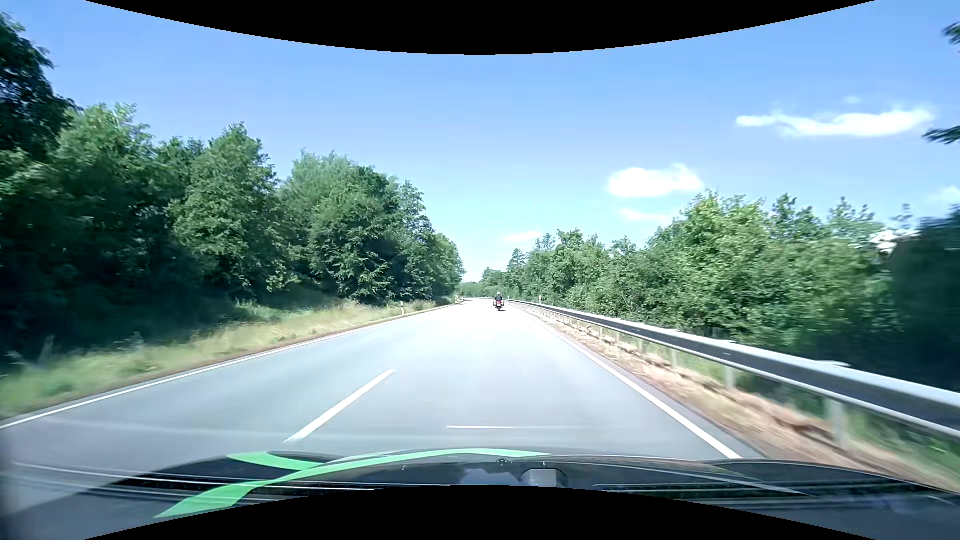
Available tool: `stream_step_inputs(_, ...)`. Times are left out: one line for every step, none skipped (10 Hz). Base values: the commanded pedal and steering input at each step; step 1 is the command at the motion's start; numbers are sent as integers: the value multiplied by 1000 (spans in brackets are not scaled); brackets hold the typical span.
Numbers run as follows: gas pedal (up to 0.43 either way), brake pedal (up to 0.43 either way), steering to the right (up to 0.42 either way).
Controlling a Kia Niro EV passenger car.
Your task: Follow the waypoints while adhering to traffic rules and regulations
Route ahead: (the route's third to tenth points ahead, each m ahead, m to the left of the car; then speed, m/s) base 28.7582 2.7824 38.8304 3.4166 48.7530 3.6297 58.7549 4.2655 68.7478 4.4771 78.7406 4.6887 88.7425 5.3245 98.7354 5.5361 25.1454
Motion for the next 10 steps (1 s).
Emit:
stream_step_inputs(248,0,-5)
stream_step_inputs(280,0,-5)
stream_step_inputs(299,0,-5)
stream_step_inputs(311,0,-5)
stream_step_inputs(311,0,-5)
stream_step_inputs(299,0,-6)
stream_step_inputs(299,0,-5)
stream_step_inputs(280,0,-5)
stream_step_inputs(260,0,-5)
stream_step_inputs(260,0,-5)
